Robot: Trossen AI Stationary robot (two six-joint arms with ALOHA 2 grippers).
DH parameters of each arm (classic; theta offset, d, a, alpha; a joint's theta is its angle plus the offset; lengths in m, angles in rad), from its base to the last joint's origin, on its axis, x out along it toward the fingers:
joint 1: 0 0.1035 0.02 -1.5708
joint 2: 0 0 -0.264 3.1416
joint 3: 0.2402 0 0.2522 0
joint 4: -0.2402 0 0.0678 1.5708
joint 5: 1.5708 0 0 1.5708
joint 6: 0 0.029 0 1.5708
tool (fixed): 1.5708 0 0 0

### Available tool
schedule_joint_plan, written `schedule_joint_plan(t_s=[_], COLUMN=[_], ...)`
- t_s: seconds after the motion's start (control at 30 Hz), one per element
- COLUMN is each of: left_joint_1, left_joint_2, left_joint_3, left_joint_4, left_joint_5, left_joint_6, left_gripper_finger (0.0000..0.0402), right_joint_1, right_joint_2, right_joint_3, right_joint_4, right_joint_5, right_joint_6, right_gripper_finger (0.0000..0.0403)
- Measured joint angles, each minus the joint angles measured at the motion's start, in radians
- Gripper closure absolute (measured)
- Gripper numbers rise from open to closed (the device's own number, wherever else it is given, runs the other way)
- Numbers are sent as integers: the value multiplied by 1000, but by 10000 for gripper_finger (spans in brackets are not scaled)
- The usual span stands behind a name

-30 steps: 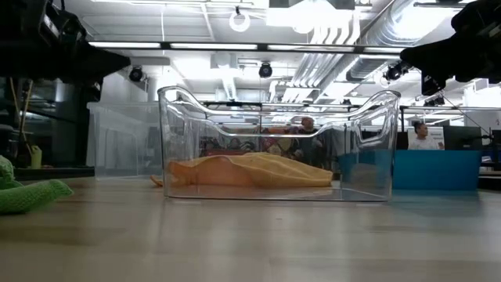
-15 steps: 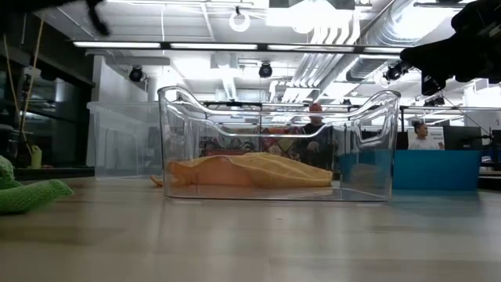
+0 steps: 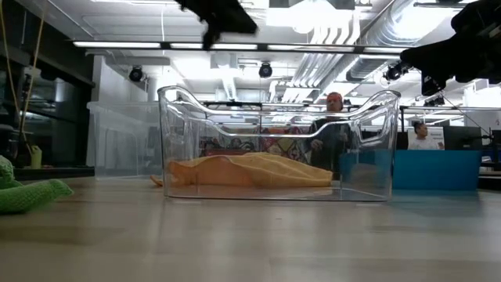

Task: Sort microfiber towel by color & place in baskets
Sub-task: Put the top center orange microfiber cloth into the transparent bin

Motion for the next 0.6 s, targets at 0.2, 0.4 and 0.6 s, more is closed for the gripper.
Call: schedule_joint_plan(t_s=[0.2,0.4,0.6], left_joint_1=[11,17,54], left_joint_2=[258,419,525], left_joint_3=[276,372,371], left_joint_4=[-301,-420,-421], left_joint_5=[-8,-108,-103], left_joint_6=[136,254,310], left_gripper_finger=[277,202,175], right_joint_1=[0,0,0], right_joint_2=[0,0,0], right_joint_3=[0,0,0], right_joint_4=[0,0,-1], right_joint_5=[0,0,0], right_joint_6=[0,0,0], right_gripper_finger=[402,402,402])
